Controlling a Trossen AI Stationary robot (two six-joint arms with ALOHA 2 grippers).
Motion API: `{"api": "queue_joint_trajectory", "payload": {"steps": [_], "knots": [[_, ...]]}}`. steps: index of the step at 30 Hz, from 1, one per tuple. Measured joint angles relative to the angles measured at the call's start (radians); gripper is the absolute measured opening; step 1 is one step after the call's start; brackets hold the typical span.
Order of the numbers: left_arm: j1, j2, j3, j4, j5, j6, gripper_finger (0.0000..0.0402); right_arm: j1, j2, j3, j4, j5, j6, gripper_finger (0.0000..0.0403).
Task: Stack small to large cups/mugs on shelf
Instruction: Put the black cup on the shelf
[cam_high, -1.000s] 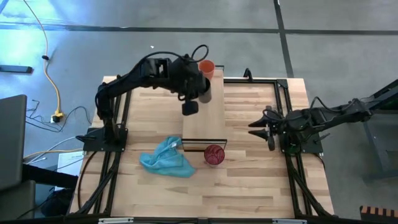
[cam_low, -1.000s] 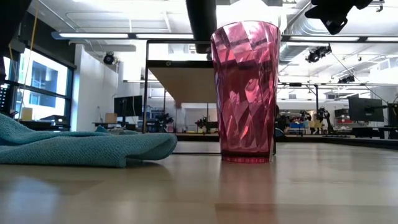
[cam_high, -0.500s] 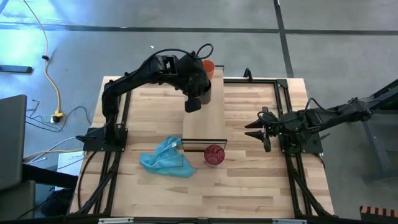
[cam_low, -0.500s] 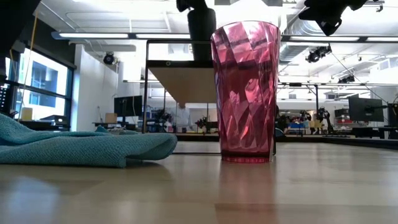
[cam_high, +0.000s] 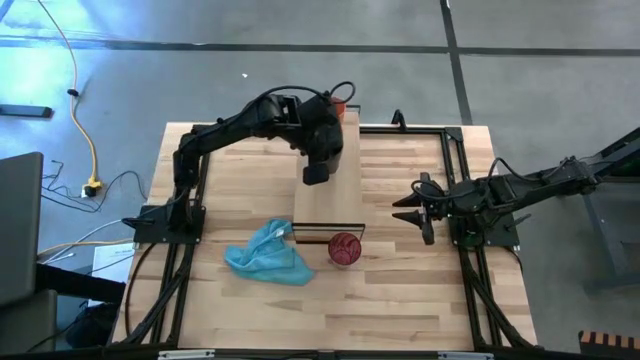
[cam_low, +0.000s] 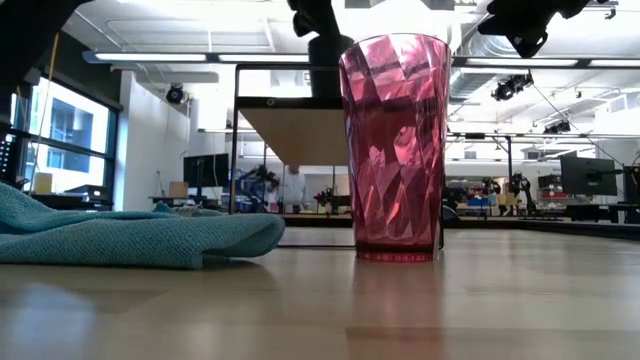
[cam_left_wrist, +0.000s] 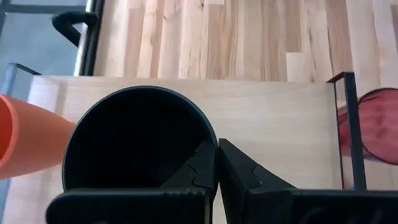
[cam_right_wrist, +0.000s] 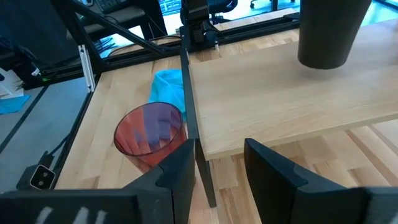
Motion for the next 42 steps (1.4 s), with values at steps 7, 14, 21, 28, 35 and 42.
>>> {"api": "queue_joint_trajectory", "payload": {"steps": [7,14,21,28,35,42], "knots": [[0.014,0.012,-0.001,-0.006,0.019,-0.001,0.0,0.0,0.0,0.0,0.0,0.0,-0.003,0.013],[0.013,0.02,0.0,-0.005,0.018,0.003,0.0,0.0,0.0,0.0,0.0,0.0,-0.007,0.013],[0.013,0.019,0.0,0.0,0.017,0.005,0.0,0.0,0.0,0.0,0.0,0.0,-0.014,0.013],[0.013,0.019,0.0,0.0,0.018,0.006,0.0,0.0,0.0,0.0,0.0,0.0,-0.014,0.013],[0.013,0.026,0.0,0.006,0.019,0.002,0.0,0.0,0.0,0.0,0.0,0.0,-0.014,0.013],[0.012,0.048,0.0,0.001,0.041,0.002,0.0,0.0,0.0,0.0,0.0,0.0,-0.014,0.013]]}}
